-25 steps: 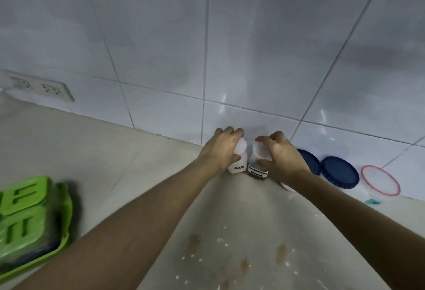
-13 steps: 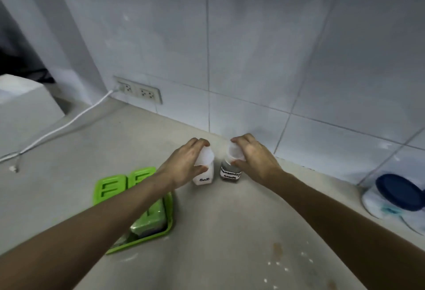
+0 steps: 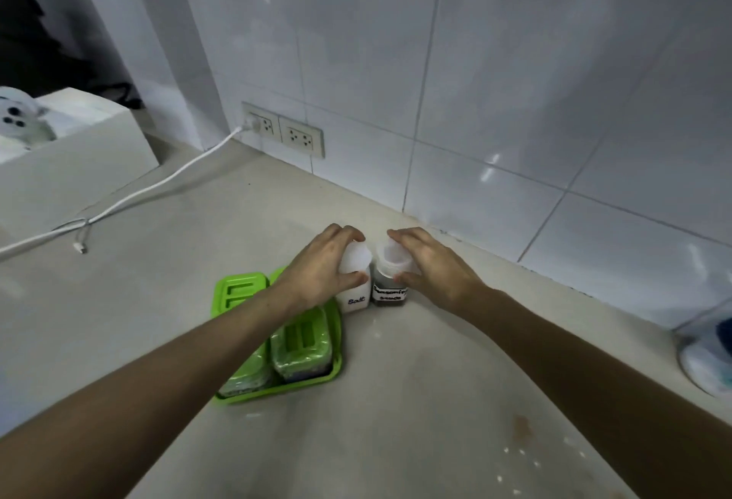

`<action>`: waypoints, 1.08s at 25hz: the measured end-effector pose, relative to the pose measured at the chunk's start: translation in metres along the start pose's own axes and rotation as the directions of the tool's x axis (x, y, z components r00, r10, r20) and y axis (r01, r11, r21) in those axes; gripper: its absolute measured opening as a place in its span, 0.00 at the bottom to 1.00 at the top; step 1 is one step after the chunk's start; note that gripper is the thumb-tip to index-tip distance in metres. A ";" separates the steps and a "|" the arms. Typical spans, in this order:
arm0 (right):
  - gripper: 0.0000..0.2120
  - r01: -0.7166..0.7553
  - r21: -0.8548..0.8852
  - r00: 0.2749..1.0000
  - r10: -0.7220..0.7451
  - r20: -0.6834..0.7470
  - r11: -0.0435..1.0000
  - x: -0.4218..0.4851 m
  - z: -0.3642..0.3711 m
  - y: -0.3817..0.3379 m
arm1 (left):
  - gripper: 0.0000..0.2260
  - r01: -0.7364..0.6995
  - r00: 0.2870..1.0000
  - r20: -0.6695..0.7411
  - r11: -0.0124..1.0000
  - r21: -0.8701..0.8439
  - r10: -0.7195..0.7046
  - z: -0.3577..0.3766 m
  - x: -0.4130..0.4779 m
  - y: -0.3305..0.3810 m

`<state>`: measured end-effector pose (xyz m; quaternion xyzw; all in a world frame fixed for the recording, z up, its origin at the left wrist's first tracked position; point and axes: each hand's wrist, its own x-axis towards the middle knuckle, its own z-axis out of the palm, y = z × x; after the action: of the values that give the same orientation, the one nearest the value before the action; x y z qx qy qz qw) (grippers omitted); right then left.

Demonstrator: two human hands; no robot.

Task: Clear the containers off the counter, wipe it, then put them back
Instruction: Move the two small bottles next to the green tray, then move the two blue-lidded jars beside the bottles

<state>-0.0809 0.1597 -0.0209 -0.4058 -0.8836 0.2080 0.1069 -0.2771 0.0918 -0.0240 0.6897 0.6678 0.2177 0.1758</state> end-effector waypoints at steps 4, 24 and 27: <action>0.30 -0.054 -0.060 0.998 0.051 -0.043 0.997 -0.033 -0.011 0.026 | 0.23 -0.089 0.990 -0.098 0.990 0.113 0.100 -0.001 0.006 0.027; 0.26 -0.682 -0.103 0.711 0.623 -0.327 0.724 -0.335 -0.159 0.323 | 0.35 -0.145 0.952 0.230 0.962 -0.232 0.200 0.294 0.083 0.405; 0.27 -0.661 -0.172 0.731 0.577 -0.363 0.730 -0.332 -0.159 0.330 | 0.32 -0.124 0.975 0.164 0.978 -0.166 0.151 0.308 0.088 0.415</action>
<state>0.4136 0.1443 -0.0356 -0.7162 -0.6902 0.0396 0.0959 0.2393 0.1757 -0.0567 0.7352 0.5813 0.2189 0.2715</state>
